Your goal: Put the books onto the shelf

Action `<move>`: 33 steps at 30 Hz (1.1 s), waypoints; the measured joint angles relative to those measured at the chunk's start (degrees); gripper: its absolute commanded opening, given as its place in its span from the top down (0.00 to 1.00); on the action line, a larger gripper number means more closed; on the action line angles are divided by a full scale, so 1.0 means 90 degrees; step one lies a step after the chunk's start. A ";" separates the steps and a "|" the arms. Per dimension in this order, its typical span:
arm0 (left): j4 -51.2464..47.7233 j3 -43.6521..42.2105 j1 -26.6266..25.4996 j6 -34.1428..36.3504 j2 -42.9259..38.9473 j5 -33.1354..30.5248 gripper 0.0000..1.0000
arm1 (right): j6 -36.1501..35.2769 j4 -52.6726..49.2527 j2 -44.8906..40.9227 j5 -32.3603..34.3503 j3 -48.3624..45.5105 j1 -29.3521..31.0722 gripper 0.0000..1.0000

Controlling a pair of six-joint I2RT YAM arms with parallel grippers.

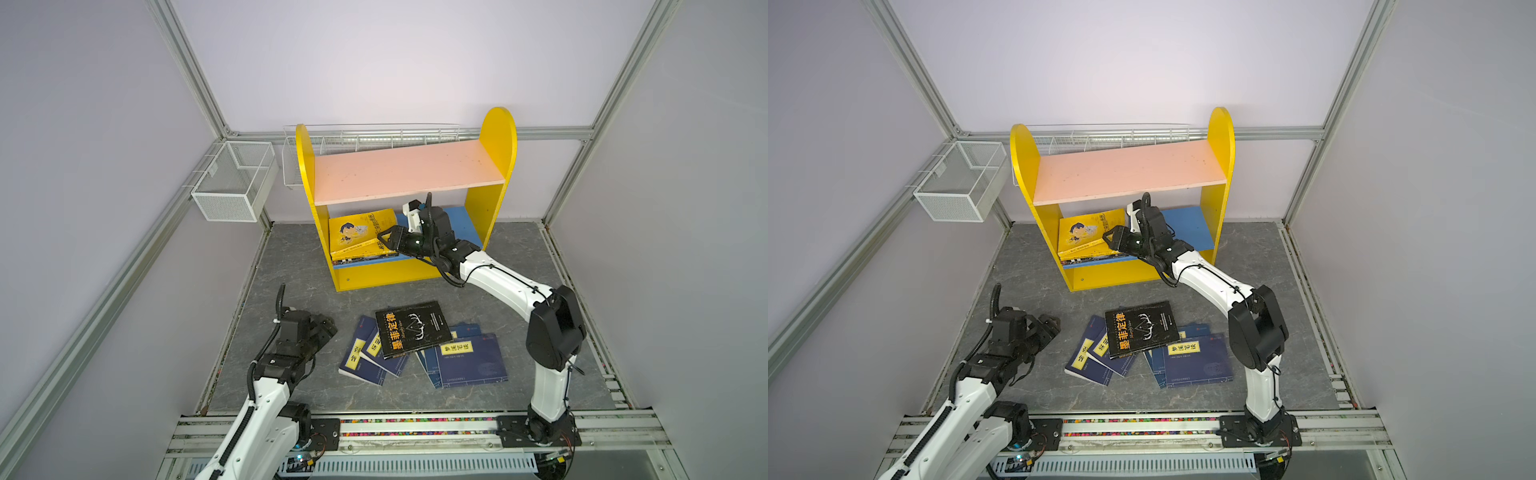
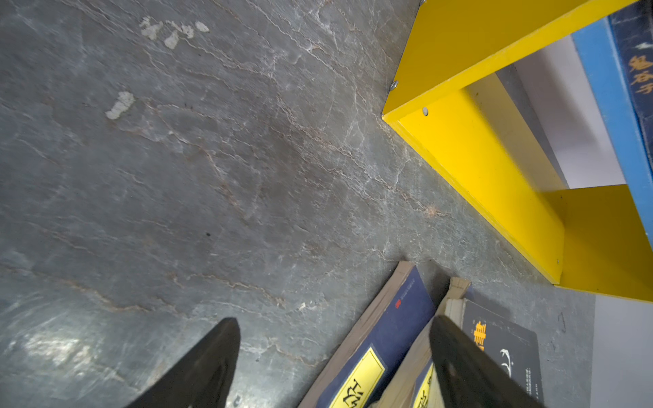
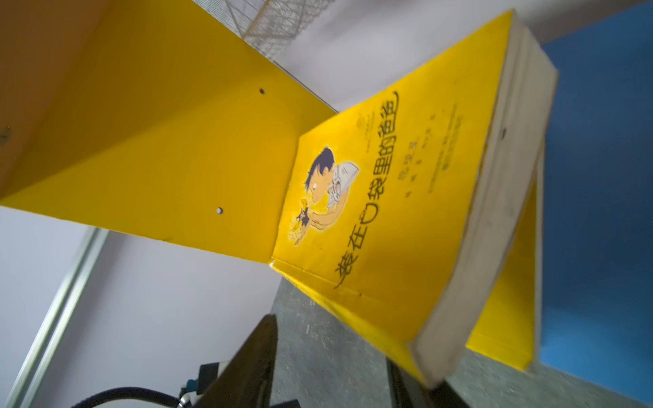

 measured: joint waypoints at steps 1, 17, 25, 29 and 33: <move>0.0000 0.0000 0.0000 -0.0002 0.0002 0.0000 0.15 | -0.0160 -0.0299 0.0000 0.0134 0.0146 0.0015 0.38; 0.0000 0.0000 0.0000 0.0000 0.0049 0.0000 0.15 | -0.2290 -0.2365 0.0194 0.0879 0.0920 0.0034 0.27; 0.0000 0.0000 0.0000 0.0000 0.0051 0.0002 0.14 | -0.3784 -0.2533 -0.0583 0.0755 0.0000 0.0024 0.24; 0.0002 0.0000 0.0000 0.0000 0.0061 0.0000 0.14 | -0.4452 -0.2713 -0.0797 0.0772 -0.0058 0.0012 0.19; 0.0034 0.0000 0.0000 0.0000 0.0189 0.0007 0.14 | -0.4940 -0.2948 -0.0777 0.0843 -0.0039 0.0007 0.19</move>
